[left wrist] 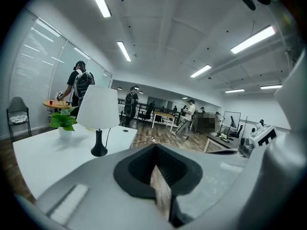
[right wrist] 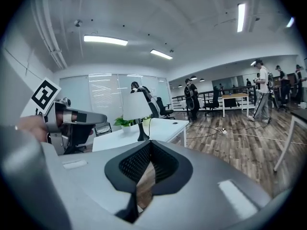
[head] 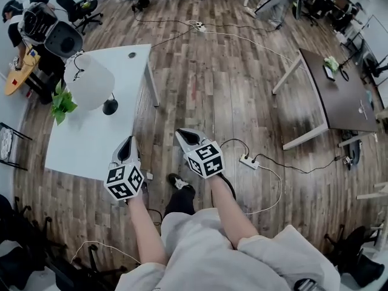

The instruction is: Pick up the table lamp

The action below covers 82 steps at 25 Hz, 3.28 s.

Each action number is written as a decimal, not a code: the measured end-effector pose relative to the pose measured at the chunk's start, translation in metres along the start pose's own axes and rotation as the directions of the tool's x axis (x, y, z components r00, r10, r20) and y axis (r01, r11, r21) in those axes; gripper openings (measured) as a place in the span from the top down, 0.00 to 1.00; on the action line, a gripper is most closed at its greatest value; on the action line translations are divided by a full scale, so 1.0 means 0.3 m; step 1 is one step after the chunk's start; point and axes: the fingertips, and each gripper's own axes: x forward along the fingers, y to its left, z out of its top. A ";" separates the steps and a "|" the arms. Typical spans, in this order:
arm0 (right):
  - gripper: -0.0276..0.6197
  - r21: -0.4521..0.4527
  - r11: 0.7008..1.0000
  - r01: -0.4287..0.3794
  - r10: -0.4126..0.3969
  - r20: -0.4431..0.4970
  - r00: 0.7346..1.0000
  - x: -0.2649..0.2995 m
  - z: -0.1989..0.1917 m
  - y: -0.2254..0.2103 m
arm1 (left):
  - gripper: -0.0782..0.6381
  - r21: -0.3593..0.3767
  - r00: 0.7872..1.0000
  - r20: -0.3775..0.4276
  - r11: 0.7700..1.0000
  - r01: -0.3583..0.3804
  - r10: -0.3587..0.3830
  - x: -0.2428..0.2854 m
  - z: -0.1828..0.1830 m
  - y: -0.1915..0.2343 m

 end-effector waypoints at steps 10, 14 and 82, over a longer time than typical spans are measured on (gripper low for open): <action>0.92 -0.045 0.999 -0.015 0.012 -0.067 0.998 0.330 0.118 -0.168 | 0.89 -0.100 0.995 -0.004 0.990 -0.097 0.097 0.265 0.064 0.263; 0.92 -0.057 0.997 -0.042 0.037 -0.094 0.995 0.470 0.150 -0.227 | 0.89 -0.140 0.991 -0.035 0.981 -0.135 0.132 0.375 0.040 0.340; 0.54 -0.352 0.319 -0.880 0.767 -0.450 0.458 1.559 -0.008 0.366 | 0.89 -0.261 0.420 0.054 0.419 -0.870 0.906 0.507 0.372 0.712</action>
